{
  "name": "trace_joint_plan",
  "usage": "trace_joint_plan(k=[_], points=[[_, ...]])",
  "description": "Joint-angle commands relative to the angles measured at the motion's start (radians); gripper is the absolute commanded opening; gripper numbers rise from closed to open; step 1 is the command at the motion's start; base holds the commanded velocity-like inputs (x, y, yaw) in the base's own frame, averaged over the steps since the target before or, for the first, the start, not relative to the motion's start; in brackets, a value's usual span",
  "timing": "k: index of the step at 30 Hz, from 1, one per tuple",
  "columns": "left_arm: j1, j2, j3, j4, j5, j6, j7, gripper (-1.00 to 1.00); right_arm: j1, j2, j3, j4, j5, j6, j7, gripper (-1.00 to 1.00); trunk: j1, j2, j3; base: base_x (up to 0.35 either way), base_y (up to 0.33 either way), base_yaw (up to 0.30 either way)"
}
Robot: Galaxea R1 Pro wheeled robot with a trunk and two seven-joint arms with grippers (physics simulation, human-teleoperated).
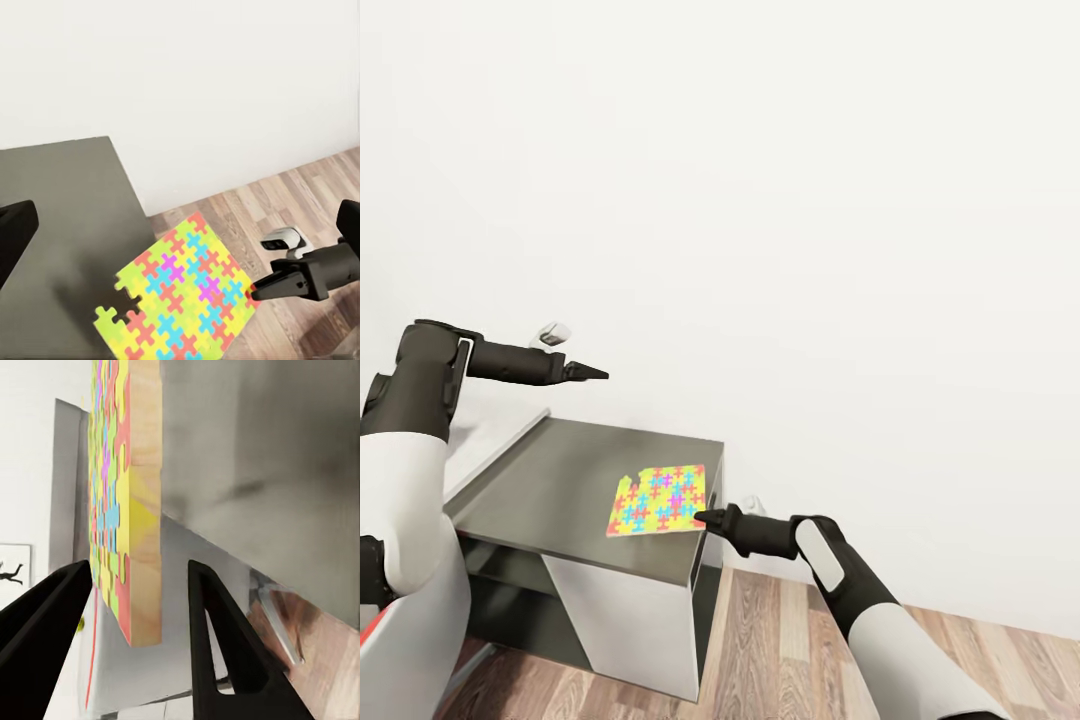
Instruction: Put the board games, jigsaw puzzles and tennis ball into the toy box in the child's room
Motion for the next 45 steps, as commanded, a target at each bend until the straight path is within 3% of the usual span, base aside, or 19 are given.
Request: trace_joint_plan(k=[1,29,38,45], points=[[-0.001,-0.001,0.001,-0.001,-0.011,0.01,-0.01,1.0,0.0,0.0,-0.005,0.0,0.004,0.003,0.016,-1.0,-0.004,0.007,0.002,-0.074,0.0,0.0],[-0.006,-0.001,0.001,-0.001,-0.012,0.012,-0.01,1.0,0.01,-0.001,-0.021,0.0,0.005,-0.002,0.043,-1.0,-0.111,0.203,0.09,-0.007,0.0,0.0],[-0.006,-0.002,0.001,-0.001,-0.012,0.012,-0.01,1.0,0.01,-0.013,-0.02,0.0,0.004,-0.074,0.046,-1.0,-0.146,0.266,0.118,0.0,0.0,0.0],[-0.007,-0.002,0.001,-0.001,-0.012,0.012,-0.01,1.0,0.01,-0.022,-0.019,0.0,0.004,-0.087,0.073,-1.0,-0.173,0.315,0.14,0.0,0.0,0.0]])
